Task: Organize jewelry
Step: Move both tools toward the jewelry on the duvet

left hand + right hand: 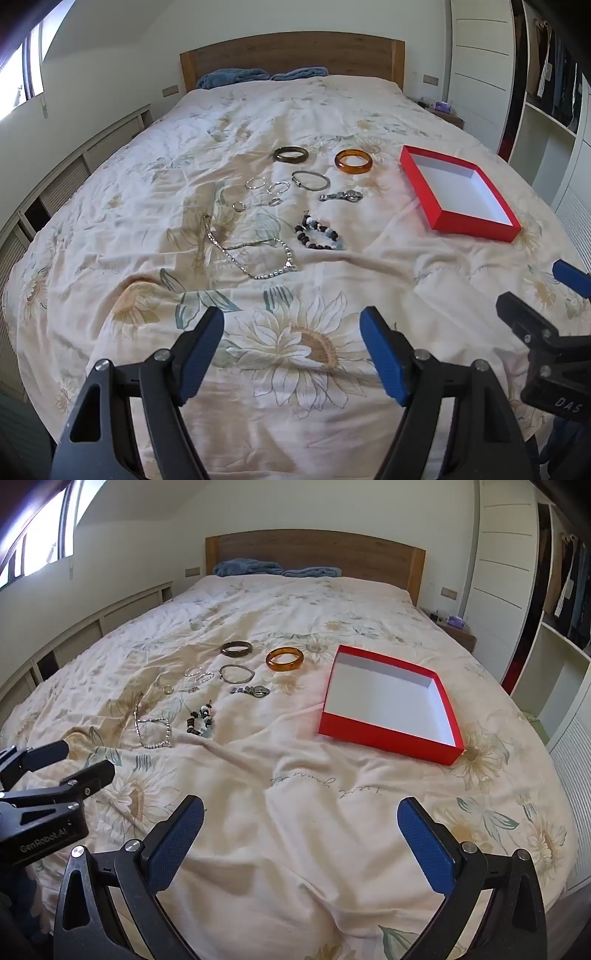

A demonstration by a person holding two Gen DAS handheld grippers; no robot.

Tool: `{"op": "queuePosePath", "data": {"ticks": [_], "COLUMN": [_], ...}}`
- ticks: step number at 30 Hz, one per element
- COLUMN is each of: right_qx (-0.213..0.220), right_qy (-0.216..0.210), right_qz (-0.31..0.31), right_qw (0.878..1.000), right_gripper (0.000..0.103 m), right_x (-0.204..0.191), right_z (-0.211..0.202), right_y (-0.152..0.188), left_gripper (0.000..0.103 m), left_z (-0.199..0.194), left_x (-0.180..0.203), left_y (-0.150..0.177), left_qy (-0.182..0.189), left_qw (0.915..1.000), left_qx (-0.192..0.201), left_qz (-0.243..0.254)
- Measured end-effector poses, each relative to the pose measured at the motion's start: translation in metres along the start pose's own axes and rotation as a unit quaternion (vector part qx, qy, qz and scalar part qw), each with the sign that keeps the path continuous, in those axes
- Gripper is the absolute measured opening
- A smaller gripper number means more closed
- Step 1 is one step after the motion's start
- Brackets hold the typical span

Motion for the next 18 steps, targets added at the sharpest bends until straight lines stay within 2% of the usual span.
{"op": "queuePosePath", "data": {"ticks": [14, 18], "right_qx": [-0.001, -0.004], "right_qy": [-0.003, -0.009], "right_qz": [-0.006, -0.003], "right_qw": [1.000, 1.000], "right_gripper": [0.103, 0.103], "right_x": [-0.006, -0.004], "right_z": [-0.009, 0.000], "right_y": [-0.007, -0.004], "left_gripper": [0.075, 0.075], "left_z": [0.010, 0.014], "left_x": [-0.007, -0.012], "left_y": [0.004, 0.004], "left_qy": [0.005, -0.001], "left_qw": [0.9998, 0.9997], "left_qx": [-0.010, -0.011], "left_qz": [-0.016, -0.023]}}
Point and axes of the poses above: each gripper's, at about its wrist camera, not at the fingertips, and z roughly the way its jaws point, x to its right, y to its underside, the point moved 10 cm from there along z, roughly the way its jaws point, and after that the axes turned 7 degrees about -x, right-handed, at the moved point
